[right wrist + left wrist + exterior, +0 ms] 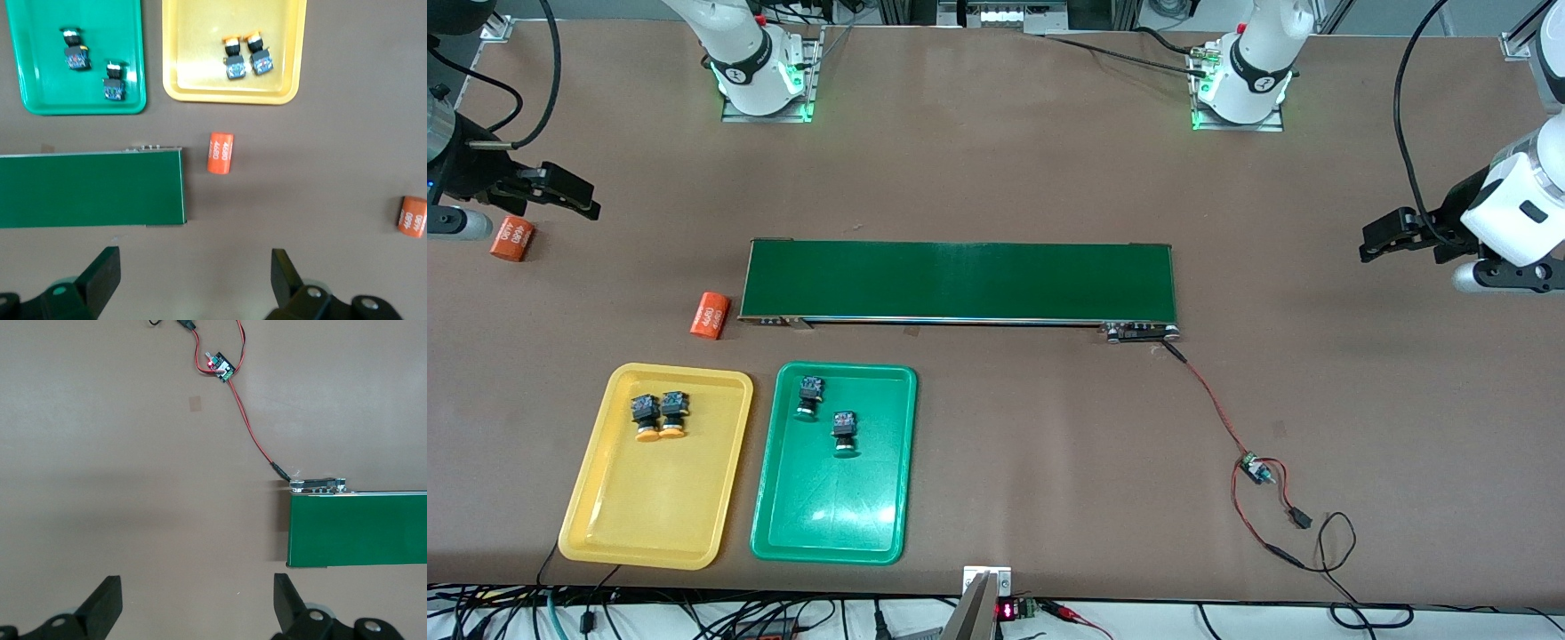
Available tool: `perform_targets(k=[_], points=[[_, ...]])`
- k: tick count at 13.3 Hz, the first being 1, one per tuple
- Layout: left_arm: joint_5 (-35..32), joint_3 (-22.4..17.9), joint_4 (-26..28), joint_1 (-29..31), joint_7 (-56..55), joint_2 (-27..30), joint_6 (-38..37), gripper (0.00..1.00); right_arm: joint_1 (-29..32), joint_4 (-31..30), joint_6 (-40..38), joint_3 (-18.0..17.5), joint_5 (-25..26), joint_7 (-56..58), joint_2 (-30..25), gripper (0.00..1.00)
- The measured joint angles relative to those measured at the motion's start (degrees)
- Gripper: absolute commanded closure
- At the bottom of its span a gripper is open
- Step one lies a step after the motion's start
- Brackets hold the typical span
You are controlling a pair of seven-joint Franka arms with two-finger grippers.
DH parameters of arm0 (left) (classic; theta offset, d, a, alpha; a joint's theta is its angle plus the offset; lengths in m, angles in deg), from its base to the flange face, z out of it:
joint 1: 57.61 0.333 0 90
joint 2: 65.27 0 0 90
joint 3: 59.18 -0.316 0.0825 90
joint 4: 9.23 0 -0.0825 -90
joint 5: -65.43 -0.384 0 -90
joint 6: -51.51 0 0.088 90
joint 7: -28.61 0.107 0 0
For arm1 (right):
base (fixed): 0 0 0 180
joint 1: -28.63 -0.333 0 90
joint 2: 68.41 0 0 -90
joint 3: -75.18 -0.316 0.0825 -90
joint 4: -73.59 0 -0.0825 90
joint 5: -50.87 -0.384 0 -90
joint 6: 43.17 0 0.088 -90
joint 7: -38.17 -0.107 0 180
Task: Sort buttons by color to trays
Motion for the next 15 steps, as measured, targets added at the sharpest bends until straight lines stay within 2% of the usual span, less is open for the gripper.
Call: perform_targets(k=[6,10,15], points=[[0.0,-0.03,0.0,0.1,0.0,-0.03,-0.05,0.0,-0.02,0.0,1.7,-0.28,-0.37,0.0,0.45,0.0],[0.0,-0.03,-0.02,0.1,0.0,-0.03,-0.07,0.0,-0.12,0.0,2.1,-2.53,-0.71,0.0,0.52,0.0],[0.0,-0.03,-0.02,0.11,0.0,-0.04,-0.08,0.0,-0.13,0.0,2.15,-2.75,-0.71,0.0,0.54,0.0]])
